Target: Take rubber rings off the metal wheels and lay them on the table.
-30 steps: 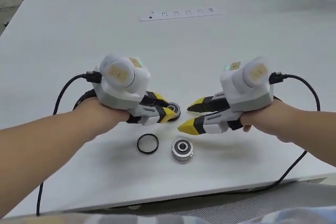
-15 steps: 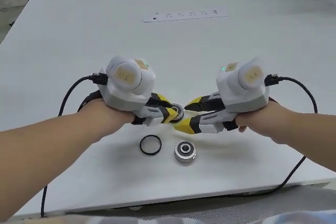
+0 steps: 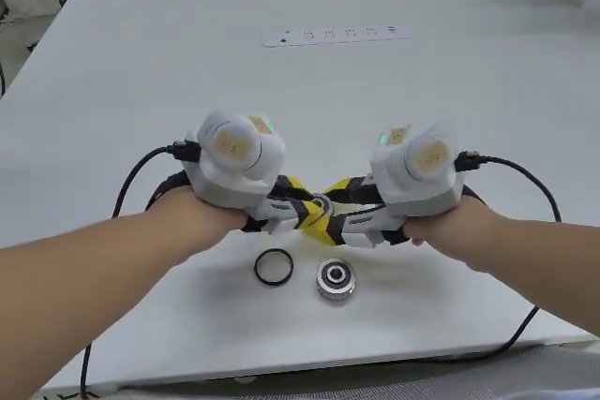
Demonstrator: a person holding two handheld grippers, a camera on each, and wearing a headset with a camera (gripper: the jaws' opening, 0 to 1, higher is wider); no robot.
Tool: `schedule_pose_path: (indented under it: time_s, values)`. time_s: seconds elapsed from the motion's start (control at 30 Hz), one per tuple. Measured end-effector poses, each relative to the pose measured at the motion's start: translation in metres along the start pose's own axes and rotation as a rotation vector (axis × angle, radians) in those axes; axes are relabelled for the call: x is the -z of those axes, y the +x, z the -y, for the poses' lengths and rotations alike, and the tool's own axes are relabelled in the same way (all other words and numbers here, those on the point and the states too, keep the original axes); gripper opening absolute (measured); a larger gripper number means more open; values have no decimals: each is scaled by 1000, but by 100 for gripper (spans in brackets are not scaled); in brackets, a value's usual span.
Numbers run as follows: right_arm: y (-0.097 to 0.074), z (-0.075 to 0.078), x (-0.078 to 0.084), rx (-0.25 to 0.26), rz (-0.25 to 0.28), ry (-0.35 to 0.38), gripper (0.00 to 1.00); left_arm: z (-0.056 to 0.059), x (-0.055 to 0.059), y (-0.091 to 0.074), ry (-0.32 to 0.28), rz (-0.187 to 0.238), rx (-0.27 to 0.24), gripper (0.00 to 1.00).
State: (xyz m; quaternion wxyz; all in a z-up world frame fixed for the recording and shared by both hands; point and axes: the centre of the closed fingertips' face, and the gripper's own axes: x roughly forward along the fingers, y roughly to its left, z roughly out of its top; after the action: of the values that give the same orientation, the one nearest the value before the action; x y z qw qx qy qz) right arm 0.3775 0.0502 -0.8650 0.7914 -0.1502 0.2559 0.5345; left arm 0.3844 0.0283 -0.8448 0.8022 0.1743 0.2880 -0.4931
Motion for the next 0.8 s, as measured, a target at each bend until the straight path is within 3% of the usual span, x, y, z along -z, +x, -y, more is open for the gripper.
schedule_pose_path:
  time_s: [0.27,0.8]
  values:
    - [-5,9,3,18,0,-10,26,0,1,-1,-4,3,-2,14]
    - [-13,8,4,-2,0,31,23,2,1,-1,-7,5,-3,14]
